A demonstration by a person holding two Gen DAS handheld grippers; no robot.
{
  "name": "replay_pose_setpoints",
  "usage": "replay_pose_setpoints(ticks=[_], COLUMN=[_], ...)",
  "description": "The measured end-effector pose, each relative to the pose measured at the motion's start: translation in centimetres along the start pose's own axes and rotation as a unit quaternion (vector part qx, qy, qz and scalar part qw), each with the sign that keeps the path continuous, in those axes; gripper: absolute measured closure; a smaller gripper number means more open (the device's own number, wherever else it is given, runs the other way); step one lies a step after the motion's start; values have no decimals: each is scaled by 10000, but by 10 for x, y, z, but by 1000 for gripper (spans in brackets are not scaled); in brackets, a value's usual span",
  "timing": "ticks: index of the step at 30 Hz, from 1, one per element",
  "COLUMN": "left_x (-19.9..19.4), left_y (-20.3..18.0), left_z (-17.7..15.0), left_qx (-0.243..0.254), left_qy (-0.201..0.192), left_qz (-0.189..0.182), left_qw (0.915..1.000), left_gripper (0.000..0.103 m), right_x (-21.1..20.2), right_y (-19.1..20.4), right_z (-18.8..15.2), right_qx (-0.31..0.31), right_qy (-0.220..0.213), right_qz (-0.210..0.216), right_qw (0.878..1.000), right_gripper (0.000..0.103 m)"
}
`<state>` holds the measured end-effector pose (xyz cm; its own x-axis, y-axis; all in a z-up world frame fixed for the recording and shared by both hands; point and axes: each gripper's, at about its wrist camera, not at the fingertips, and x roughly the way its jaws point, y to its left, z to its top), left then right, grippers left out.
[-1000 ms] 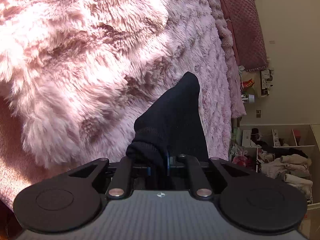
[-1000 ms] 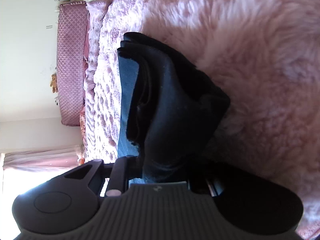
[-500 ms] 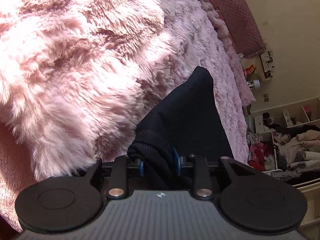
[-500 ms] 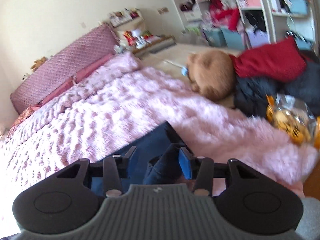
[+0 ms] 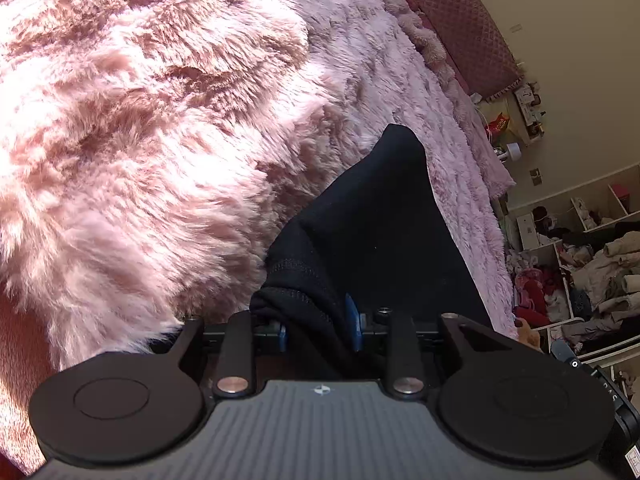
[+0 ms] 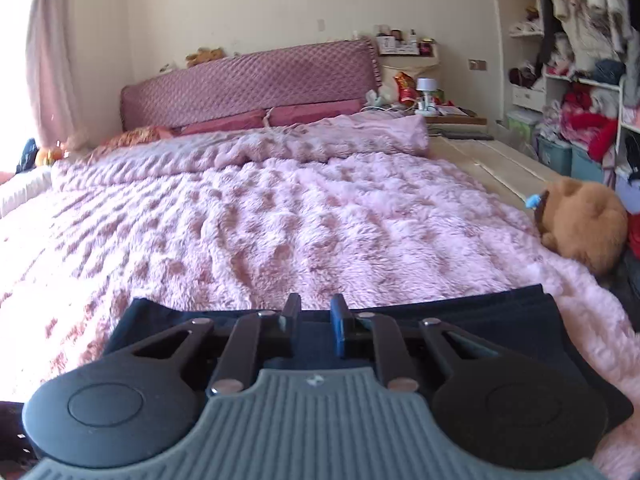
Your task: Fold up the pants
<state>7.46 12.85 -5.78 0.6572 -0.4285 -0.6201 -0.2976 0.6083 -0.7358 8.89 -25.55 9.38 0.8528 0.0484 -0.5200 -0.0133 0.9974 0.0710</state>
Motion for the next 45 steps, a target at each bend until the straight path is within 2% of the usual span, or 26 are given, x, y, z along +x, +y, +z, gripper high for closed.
replay_pose_setpoints(ticks=[1,3,6,8,11,16,19,21,23,25,28,30,31,32,33,35,36,38,40,43,45], left_x=[0,-1,-1,-2,-2,-2,-3,-5,-7,-10,-16,-21,-24,-27,-29,-38,-41,-52,-60,-66,-65], left_y=[2,5,4,2,-1,1,3,3,1,-1,-4,-11,-18,-26,-33,-52,-60,-84,-107,-147,-173], left_z=[-1,-1,-2,-4,-6,-6,-6,-7,-7,-8,-10,-14,-16,-18,-20,-25,-26,-29,-36,-51,-65], left_qx=[-38,-113,-98,-34,52,-56,-90,-77,-16,14,-179,-58,141,379,580,1049,1176,1446,1726,2208,2513], left_qy=[-3,7,-27,-63,-90,-48,-30,-43,-74,-88,-251,-425,-533,-657,-764,-979,-1031,-1173,-1332,-1518,-1614], left_qz=[-36,-94,-86,-28,34,21,-3,-22,-22,-33,-111,-91,-44,-7,15,-10,-88,-235,-333,-436,-453], left_qw=[10000,9999,9999,10000,9999,10000,10000,10000,10000,10000,9995,9990,9985,9971,9954,9897,9877,9822,9754,9625,9533], left_gripper=[73,74,74,75,75,75,76,80,83,86,90,91,92,92,92,93,93,93,93,93,93], right_x=[13,44,99,112,91,42,17,4,-3,-14,-26,-14,-3,7,20,43,45,33,19,-8,-18], right_y=[10,13,6,6,13,17,22,28,28,25,18,17,18,18,15,5,-1,-26,-53,-103,-134], right_z=[-1,-3,-17,-27,-31,-53,-68,-69,-65,-58,-45,-40,-42,-47,-53,-72,-78,-78,-71,-53,-48], right_qx=[-126,76,488,409,59,27,-115,-373,-319,-156,99,133,83,47,71,259,382,875,1325,1818,2145], right_qy=[124,535,1339,1608,1731,2063,2105,2230,2399,2156,1265,922,851,834,925,1422,1406,1187,849,119,-96], right_qz=[58,229,81,53,78,365,396,426,563,737,1105,948,657,448,340,506,590,943,1094,761,513], right_qw=[9998,9983,9898,9861,9849,9778,9767,9732,9687,9736,9857,9911,9942,9955,9951,9882,9876,9846,9815,9803,9753], right_gripper=[94,97,98,99,98,95,95,94,82,67,68,88,103,103,103,103,103,103,103,101,101])
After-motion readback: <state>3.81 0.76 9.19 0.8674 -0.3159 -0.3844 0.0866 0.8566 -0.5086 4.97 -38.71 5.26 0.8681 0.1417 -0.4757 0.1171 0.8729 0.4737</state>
